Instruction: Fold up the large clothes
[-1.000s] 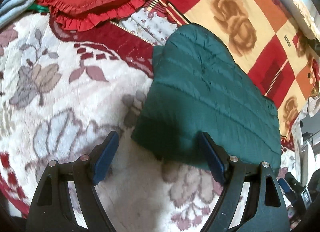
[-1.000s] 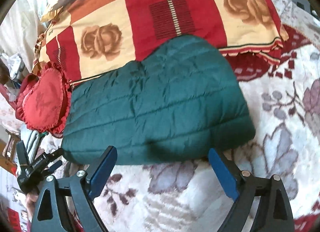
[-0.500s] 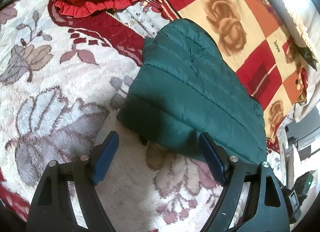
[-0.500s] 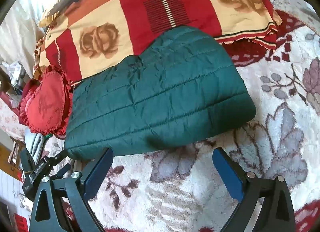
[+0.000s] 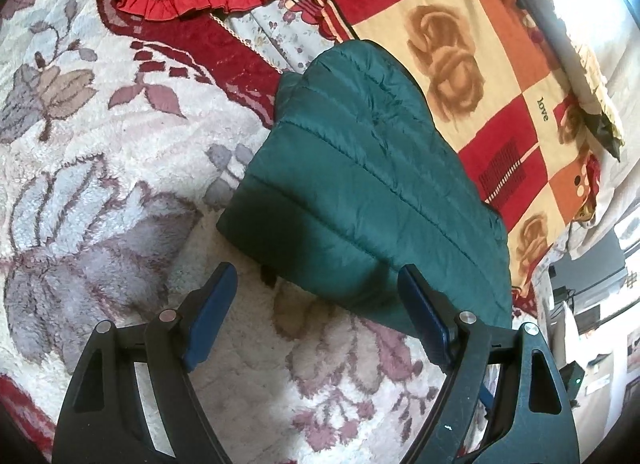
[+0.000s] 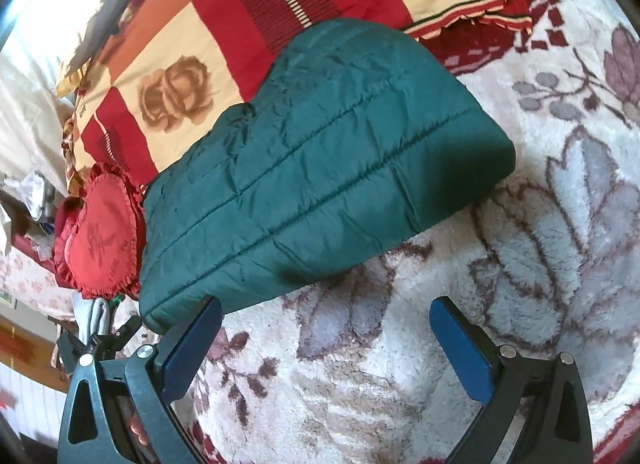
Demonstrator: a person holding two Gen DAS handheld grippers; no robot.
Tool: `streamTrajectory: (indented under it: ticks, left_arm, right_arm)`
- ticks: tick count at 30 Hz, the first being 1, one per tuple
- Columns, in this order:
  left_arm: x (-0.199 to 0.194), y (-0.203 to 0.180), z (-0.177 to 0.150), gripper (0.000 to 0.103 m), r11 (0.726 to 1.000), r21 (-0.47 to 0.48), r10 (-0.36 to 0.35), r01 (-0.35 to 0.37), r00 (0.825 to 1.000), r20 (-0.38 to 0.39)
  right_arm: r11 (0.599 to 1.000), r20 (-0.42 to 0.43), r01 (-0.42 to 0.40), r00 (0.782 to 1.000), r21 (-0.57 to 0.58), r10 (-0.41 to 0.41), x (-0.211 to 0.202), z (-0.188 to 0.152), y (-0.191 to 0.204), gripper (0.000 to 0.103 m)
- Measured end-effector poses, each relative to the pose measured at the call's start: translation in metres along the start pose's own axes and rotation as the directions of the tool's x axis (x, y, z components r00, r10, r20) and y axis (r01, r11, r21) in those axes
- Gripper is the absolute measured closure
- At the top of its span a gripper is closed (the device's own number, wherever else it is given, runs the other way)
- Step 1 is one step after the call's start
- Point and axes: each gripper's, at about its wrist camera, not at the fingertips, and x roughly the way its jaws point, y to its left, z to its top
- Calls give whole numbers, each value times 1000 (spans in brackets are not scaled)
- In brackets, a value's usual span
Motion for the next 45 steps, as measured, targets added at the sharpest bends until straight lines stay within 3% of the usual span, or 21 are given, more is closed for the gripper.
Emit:
streamTrajectory:
  ticks: [8,12,17,38,45]
  left_arm:
    - [7,8,4,20,993,-94,-76,74,997,-21]
    - [17,15,4,20,987,-147,-77,70,996,-41]
    - [16,17,10,20,981,-180,-75,76,997,10]
    - [36,2,15,2,987,-160,-3,8,999,32]
    - [42,9,25,2,968,-249,-36,42,999,27]
  right_arm:
    - [996,30,-71,997,61,70,5,4,-6,0]
    - [989,53,-105,994,102,100,10,7,-11,0]
    - [981,79,-144,988,133,134,18,16,-11,0]
    - [988,114,-111,989,104,100,48,41,0,0]
    - [986,129,-96,988,138,79,60,50,-1,0]
